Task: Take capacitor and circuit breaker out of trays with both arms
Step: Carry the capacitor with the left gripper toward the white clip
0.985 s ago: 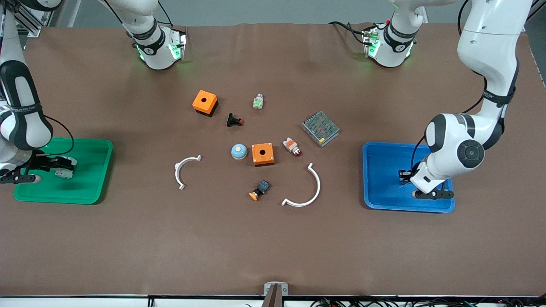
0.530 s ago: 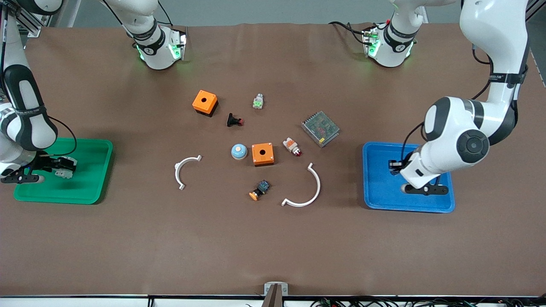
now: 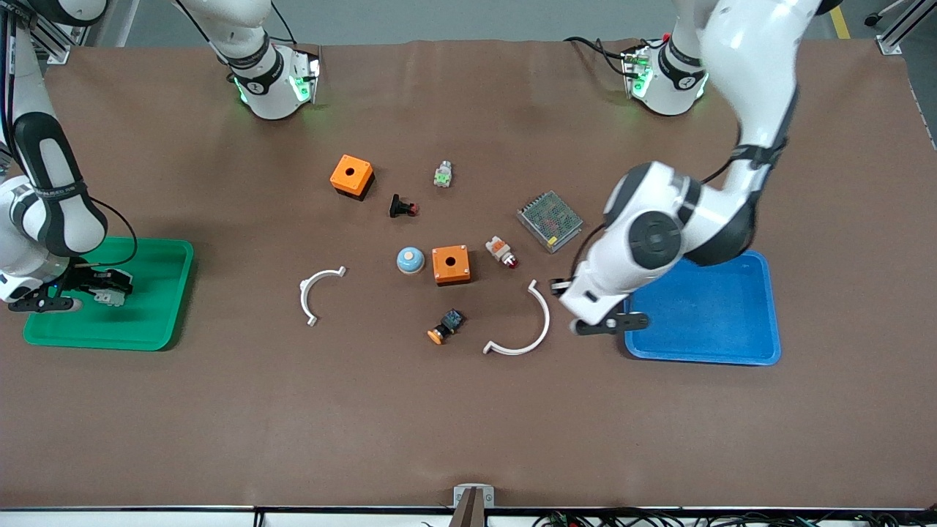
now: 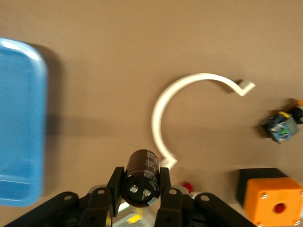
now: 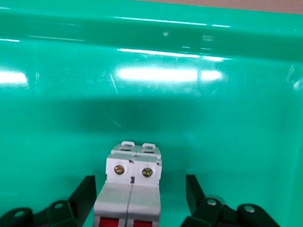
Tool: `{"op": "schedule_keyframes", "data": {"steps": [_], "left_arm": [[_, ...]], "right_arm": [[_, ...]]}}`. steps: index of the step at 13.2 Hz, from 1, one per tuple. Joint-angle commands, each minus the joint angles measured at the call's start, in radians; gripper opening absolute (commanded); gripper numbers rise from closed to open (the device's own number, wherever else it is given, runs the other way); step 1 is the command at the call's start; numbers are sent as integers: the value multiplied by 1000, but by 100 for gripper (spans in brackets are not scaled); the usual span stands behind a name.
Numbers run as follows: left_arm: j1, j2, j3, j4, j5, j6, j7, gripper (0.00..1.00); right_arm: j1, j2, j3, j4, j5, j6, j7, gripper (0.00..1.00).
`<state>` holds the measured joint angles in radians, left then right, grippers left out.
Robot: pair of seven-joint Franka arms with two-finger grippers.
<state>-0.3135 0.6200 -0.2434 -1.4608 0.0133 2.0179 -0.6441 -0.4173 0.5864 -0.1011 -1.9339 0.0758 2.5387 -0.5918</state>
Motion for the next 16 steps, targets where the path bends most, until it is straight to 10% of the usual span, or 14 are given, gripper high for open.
{"op": "schedule_keyframes", "data": {"steps": [1,4,16], "left_arm": [[-80,150,27,177,8,-27,-92,22],[-117,226,35,247,7,-16,-152,22],[-171,325,81,267,8,48,-180,23]], "right_arm": [[-12,-20,14,-10,27,-3,-26,46],[-8,-25,14,-2,27,-6,-25,3],[268,-241,14,59,18,-380,346,0]]}}
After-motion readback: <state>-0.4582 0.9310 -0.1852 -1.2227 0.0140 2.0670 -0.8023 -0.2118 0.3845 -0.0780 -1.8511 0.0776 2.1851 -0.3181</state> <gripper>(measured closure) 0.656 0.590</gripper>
